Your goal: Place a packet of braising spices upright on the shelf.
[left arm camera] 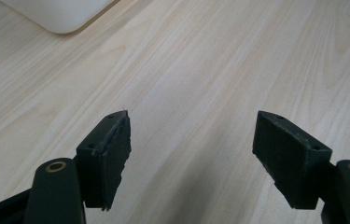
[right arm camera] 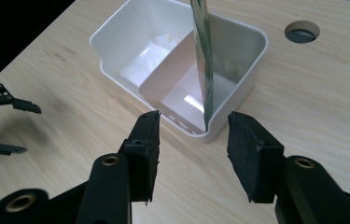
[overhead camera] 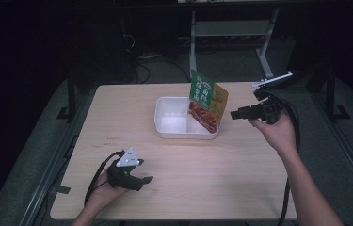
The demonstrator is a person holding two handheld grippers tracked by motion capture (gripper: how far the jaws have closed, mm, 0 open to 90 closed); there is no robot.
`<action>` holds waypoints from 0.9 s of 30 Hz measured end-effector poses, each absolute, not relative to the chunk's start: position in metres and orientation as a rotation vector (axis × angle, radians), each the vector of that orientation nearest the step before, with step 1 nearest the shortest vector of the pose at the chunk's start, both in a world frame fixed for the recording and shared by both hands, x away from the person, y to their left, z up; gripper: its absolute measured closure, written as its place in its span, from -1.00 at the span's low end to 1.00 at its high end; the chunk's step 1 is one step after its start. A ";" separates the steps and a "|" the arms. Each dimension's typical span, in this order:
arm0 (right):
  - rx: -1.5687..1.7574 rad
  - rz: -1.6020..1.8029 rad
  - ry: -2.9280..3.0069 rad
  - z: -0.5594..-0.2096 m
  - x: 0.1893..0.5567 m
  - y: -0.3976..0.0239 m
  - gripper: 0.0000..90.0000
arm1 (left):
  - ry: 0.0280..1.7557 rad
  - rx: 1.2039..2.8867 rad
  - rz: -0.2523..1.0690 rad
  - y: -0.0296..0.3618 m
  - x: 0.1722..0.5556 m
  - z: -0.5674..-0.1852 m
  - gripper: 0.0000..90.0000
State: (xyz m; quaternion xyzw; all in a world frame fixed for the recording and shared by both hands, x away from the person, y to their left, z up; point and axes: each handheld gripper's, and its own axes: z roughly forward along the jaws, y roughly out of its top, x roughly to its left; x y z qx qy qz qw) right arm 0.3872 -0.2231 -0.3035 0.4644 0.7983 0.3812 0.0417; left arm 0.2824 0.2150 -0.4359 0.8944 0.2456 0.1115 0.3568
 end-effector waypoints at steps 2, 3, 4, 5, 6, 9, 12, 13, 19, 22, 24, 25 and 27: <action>1.420 1.167 2.445 -0.304 0.386 -0.223 0.18 | 0.633 2.309 0.290 0.215 0.283 -0.436 -0.39; 1.421 1.170 2.446 -0.306 0.385 -0.224 0.17 | 0.633 2.310 0.290 0.215 0.283 -0.436 -0.39; 1.421 1.170 2.448 -0.307 0.383 -0.224 0.17 | 0.633 2.310 0.290 0.215 0.283 -0.436 -0.39; 1.423 1.168 2.450 -0.308 0.382 -0.224 0.16 | 0.635 2.310 0.289 0.215 0.282 -0.436 -0.39; 1.418 1.168 2.455 -0.311 0.379 -0.225 0.15 | 0.635 2.310 0.288 0.215 0.282 -0.436 -0.39; 1.420 1.171 2.459 -0.315 0.375 -0.226 0.15 | 0.636 2.310 0.288 0.215 0.282 -0.436 -0.39; 1.421 1.178 2.462 -0.320 0.372 -0.227 0.15 | 0.637 2.310 0.287 0.215 0.282 -0.436 -0.39; 1.424 1.177 2.465 -0.321 0.371 -0.227 0.14 | 0.637 2.311 0.287 0.215 0.282 -0.436 -0.39; 1.426 1.186 2.471 -0.329 0.365 -0.229 0.13 | 0.638 2.310 0.286 0.215 0.282 -0.436 -0.39; 1.426 1.192 2.474 -0.333 0.362 -0.230 0.13 | 0.639 2.311 0.287 0.215 0.282 -0.436 -0.39; 1.428 1.195 2.474 -0.335 0.360 -0.230 0.13 | 0.639 2.311 0.287 0.215 0.282 -0.436 -0.39; 1.426 1.195 2.475 -0.337 0.359 -0.231 0.12 | 0.639 2.311 0.287 0.215 0.282 -0.436 -0.39; 1.431 1.197 2.475 -0.338 0.358 -0.231 0.12 | 0.639 2.310 0.287 0.214 0.282 -0.437 -0.39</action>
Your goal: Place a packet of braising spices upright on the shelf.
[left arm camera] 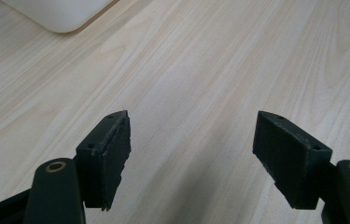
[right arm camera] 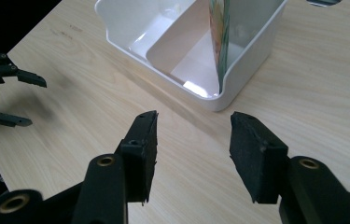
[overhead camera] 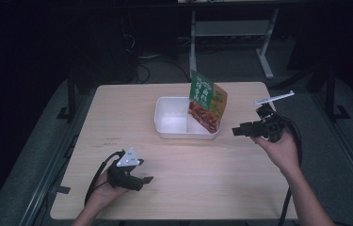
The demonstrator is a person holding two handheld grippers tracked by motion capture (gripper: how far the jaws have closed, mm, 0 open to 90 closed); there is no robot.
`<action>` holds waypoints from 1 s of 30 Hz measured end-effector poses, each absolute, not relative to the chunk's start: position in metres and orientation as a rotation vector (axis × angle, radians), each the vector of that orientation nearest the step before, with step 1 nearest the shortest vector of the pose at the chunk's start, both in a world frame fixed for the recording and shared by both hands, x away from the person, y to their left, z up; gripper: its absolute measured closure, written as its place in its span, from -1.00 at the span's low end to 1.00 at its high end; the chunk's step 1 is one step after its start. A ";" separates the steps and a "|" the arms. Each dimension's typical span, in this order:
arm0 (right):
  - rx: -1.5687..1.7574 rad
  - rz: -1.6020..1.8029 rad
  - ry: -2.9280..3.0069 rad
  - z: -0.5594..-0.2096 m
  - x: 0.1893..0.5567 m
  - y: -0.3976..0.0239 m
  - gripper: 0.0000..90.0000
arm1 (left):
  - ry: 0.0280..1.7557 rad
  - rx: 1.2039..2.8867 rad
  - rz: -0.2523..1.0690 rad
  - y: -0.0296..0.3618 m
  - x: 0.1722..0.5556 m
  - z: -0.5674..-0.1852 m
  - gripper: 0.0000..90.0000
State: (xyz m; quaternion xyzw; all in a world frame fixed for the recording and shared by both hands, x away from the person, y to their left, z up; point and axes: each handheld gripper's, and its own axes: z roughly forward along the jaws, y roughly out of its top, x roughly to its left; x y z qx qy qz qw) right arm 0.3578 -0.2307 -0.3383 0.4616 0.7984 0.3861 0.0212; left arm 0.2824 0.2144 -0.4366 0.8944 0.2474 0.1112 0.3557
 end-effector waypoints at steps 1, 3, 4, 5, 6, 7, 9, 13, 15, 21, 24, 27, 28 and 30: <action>1.430 1.194 2.478 -0.341 0.356 -0.231 0.12 | 0.637 2.311 0.289 0.214 0.282 -0.437 -0.39; 1.434 1.195 2.479 -0.343 0.355 -0.231 0.12 | 0.637 2.310 0.289 0.214 0.282 -0.437 -0.39; 1.434 1.197 2.483 -0.346 0.353 -0.232 0.11 | 0.637 2.311 0.289 0.214 0.282 -0.437 -0.39; 1.435 1.198 2.483 -0.347 0.351 -0.232 0.11 | 0.637 2.311 0.290 0.214 0.282 -0.437 -0.39; 1.436 1.196 2.486 -0.348 0.350 -0.232 0.11 | 0.637 2.312 0.289 0.214 0.283 -0.437 -0.39; 1.436 1.196 2.486 -0.348 0.350 -0.232 0.11 | 0.637 2.312 0.290 0.214 0.283 -0.437 -0.39; 1.433 1.198 2.487 -0.351 0.348 -0.232 0.11 | 0.638 2.312 0.290 0.214 0.283 -0.437 -0.39; 1.434 1.207 2.488 -0.356 0.344 -0.233 0.10 | 0.641 2.311 0.289 0.214 0.283 -0.437 -0.40; 1.439 1.209 2.491 -0.359 0.342 -0.233 0.09 | 0.641 2.311 0.289 0.214 0.283 -0.437 -0.40; 1.446 1.218 2.498 -0.370 0.335 -0.233 0.08 | 0.642 2.311 0.289 0.214 0.283 -0.437 -0.40; 1.446 1.220 2.500 -0.373 0.333 -0.234 0.08 | 0.643 2.310 0.289 0.214 0.283 -0.437 -0.40; 1.449 1.221 2.503 -0.378 0.330 -0.234 0.06 | 0.642 2.309 0.290 0.214 0.282 -0.437 -0.40; 1.449 1.224 2.504 -0.380 0.329 -0.234 0.06 | 0.643 2.309 0.290 0.214 0.282 -0.437 -0.40; 1.451 1.225 2.506 -0.383 0.327 -0.234 0.06 | 0.642 2.309 0.289 0.214 0.282 -0.437 -0.40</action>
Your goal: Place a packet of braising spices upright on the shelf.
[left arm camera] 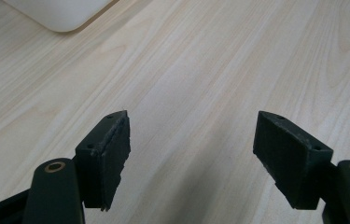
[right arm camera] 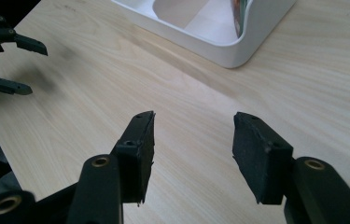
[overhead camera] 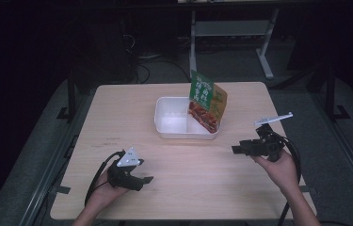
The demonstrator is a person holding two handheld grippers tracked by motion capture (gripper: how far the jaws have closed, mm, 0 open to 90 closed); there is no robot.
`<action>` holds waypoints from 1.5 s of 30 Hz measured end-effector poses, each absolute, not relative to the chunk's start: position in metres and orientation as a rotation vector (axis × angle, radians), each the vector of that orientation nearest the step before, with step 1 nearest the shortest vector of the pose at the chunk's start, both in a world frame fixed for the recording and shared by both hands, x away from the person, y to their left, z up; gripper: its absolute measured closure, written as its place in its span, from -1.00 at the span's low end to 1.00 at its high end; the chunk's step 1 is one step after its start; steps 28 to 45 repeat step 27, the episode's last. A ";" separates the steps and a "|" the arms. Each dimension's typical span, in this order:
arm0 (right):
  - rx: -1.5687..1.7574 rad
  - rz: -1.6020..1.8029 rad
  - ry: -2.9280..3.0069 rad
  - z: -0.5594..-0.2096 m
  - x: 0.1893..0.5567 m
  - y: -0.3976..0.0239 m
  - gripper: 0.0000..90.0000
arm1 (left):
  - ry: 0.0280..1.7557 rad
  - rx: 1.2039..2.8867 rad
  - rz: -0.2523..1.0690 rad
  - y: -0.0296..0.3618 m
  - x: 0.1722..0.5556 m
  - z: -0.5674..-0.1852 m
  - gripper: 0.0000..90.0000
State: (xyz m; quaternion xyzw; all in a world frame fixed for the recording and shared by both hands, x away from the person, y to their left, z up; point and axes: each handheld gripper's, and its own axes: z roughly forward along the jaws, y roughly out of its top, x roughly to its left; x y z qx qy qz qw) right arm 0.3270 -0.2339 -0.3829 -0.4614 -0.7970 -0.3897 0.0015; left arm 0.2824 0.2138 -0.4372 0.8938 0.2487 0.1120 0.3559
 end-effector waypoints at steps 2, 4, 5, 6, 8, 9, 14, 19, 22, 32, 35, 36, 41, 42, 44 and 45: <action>-1.447 -1.221 -2.501 -0.385 0.325 -0.234 0.05 | 0.644 2.309 0.287 0.214 0.282 -0.437 -0.40; -1.446 -1.220 -2.497 -0.389 0.323 -0.234 0.05 | 0.644 2.309 0.288 0.213 0.282 -0.437 -0.40; -1.446 -1.220 -2.496 -0.390 0.322 -0.234 0.04 | 0.644 2.309 0.288 0.213 0.282 -0.437 -0.40; -1.445 -1.220 -2.494 -0.391 0.321 -0.234 0.04 | 0.644 2.308 0.288 0.213 0.282 -0.437 -0.40; -1.445 -1.221 -2.490 -0.394 0.319 -0.234 0.04 | 0.644 2.308 0.288 0.214 0.282 -0.437 -0.40; -1.445 -1.218 -2.490 -0.396 0.318 -0.234 0.03 | 0.644 2.308 0.288 0.213 0.282 -0.437 -0.40; -1.446 -1.211 -2.488 -0.403 0.311 -0.234 0.03 | 0.641 2.309 0.290 0.213 0.282 -0.438 -0.40; -1.444 -1.210 -2.484 -0.410 0.305 -0.235 0.01 | 0.643 2.307 0.288 0.213 0.282 -0.438 -0.40; -1.444 -1.218 -2.484 -0.414 0.301 -0.236 -0.01 | 0.638 2.314 0.290 0.213 0.282 -0.438 -0.40; -1.455 -1.238 -2.491 -0.422 0.286 -0.237 -0.07 | 0.636 2.314 0.289 0.213 0.282 -0.438 -0.40; -1.455 -1.238 -2.491 -0.422 0.286 -0.237 -0.07 | 0.636 2.314 0.289 0.213 0.282 -0.438 -0.40; -1.455 -1.238 -2.491 -0.422 0.286 -0.237 -0.07 | 0.636 2.314 0.289 0.213 0.282 -0.438 -0.40; -1.455 -1.238 -2.491 -0.422 0.286 -0.237 -0.07 | 0.636 2.314 0.289 0.213 0.282 -0.438 -0.40; -1.455 -1.238 -2.491 -0.422 0.286 -0.237 -0.07 | 0.636 2.314 0.289 0.213 0.282 -0.438 -0.40; -1.455 -1.238 -2.491 -0.422 0.286 -0.237 -0.07 | 0.636 2.314 0.289 0.213 0.282 -0.438 -0.40; -1.455 -1.238 -2.491 -0.422 0.286 -0.237 -0.07 | 0.636 2.314 0.289 0.213 0.282 -0.438 -0.40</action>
